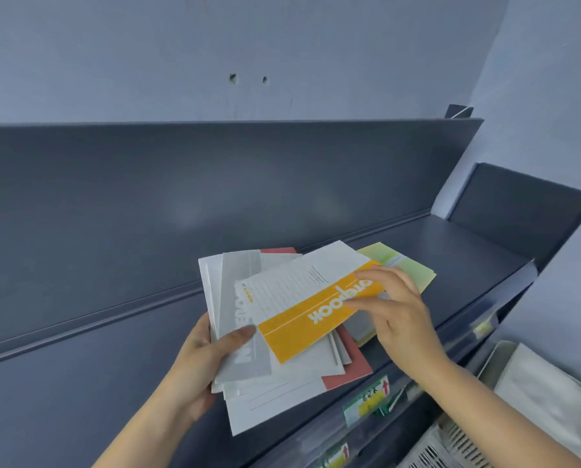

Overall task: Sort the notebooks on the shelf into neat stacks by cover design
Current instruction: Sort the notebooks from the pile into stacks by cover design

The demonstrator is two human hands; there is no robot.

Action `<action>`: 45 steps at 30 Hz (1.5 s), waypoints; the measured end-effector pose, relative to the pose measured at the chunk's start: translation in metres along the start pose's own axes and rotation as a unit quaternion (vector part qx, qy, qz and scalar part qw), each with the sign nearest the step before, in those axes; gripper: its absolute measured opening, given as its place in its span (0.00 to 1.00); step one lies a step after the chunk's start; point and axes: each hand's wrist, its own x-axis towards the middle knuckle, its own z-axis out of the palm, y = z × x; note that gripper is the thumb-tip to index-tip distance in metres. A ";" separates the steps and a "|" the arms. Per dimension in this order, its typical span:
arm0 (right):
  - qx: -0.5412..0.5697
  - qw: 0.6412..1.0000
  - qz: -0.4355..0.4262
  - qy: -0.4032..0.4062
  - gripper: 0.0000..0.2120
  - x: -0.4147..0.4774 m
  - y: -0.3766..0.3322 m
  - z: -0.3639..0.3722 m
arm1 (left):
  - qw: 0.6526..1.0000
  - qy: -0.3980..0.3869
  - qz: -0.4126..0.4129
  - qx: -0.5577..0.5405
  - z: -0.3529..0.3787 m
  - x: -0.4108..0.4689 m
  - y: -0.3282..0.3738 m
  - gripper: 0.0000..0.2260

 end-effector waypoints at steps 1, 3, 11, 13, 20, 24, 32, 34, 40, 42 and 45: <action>0.003 1.000 0.026 0.004 0.16 0.000 0.012 -0.004 | 1.000 -0.001 0.005 -0.003 0.010 0.003 -0.001 0.23; 0.014 0.999 0.045 0.003 0.16 -0.001 0.035 -0.011 | 1.000 0.000 0.013 -0.010 0.032 0.010 -0.003 0.22; 0.142 0.989 0.045 -0.028 0.14 -0.008 0.139 -0.049 | 0.999 0.036 0.026 -0.017 0.116 0.036 -0.026 0.20; 0.155 0.986 0.042 -0.035 0.14 -0.007 0.158 -0.055 | 0.999 0.045 0.025 -0.006 0.133 0.041 -0.033 0.19; 0.099 0.990 0.082 -0.054 0.11 0.006 0.193 -0.070 | 0.995 0.087 0.050 0.000 0.179 0.052 -0.048 0.20; 0.029 0.997 0.011 -0.064 0.12 0.027 0.168 -0.079 | 0.990 0.116 0.081 0.013 0.201 0.067 -0.053 0.21; 0.020 0.942 0.061 -0.328 0.13 0.050 0.104 -0.049 | 0.992 0.076 0.098 0.011 0.220 0.109 -0.055 0.20; 0.091 0.921 0.115 -0.362 0.15 0.058 0.114 -0.047 | 0.994 0.067 0.089 0.005 0.214 0.121 -0.051 0.20; 0.130 0.914 0.147 -0.356 0.23 0.073 0.147 -0.044 | 0.997 0.036 0.042 -0.046 0.201 0.152 -0.048 0.19; 0.120 0.926 0.235 -0.271 0.32 0.078 0.165 -0.041 | 0.998 0.017 0.030 -0.049 0.199 0.159 -0.046 0.20; 0.232 0.836 0.438 -0.236 0.31 0.079 0.188 -0.042 | 0.999 -0.001 0.033 -0.023 0.200 0.168 -0.043 0.25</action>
